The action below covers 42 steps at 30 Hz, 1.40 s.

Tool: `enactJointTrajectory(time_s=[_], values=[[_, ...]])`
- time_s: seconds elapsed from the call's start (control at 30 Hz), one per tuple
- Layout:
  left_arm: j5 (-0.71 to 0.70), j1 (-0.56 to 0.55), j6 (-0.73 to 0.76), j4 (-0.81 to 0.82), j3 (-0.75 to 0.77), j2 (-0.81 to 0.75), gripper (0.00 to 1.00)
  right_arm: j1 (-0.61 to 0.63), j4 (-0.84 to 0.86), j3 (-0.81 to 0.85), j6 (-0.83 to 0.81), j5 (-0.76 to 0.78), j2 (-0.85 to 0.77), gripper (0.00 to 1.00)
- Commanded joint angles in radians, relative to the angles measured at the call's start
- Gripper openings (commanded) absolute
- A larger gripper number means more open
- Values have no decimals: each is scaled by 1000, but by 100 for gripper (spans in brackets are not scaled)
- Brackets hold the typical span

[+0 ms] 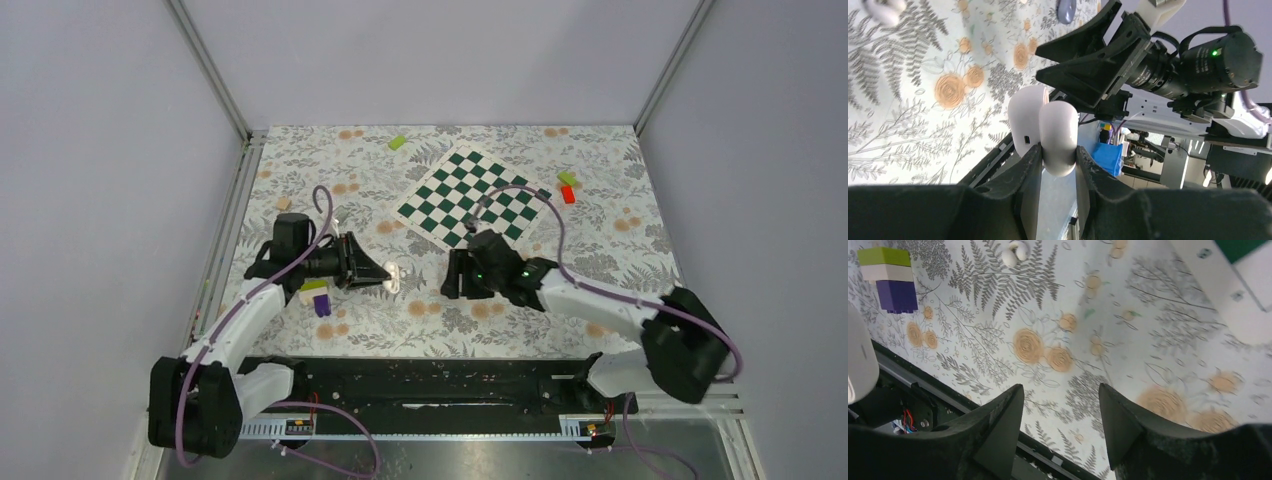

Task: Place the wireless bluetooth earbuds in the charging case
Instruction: Pick up the right earbud from the center of the board.

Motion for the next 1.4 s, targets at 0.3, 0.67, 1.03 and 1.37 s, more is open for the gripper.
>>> enactJointTrajectory(time_s=[0.3,0.67,1.03,1.37], values=[[-92,174,-142,1,-99,-279,0,88,-7,555,-6,79,555,65],[-73,243,-113,-59,-109,-312,0,91,-151,792,-41,162,794,59],[-49,265,-91,-72,-99,-301,0,101,-210,719,-103,223,768,47],[-24,264,-103,-49,-97,-288,0,101,-184,476,-103,260,622,40]])
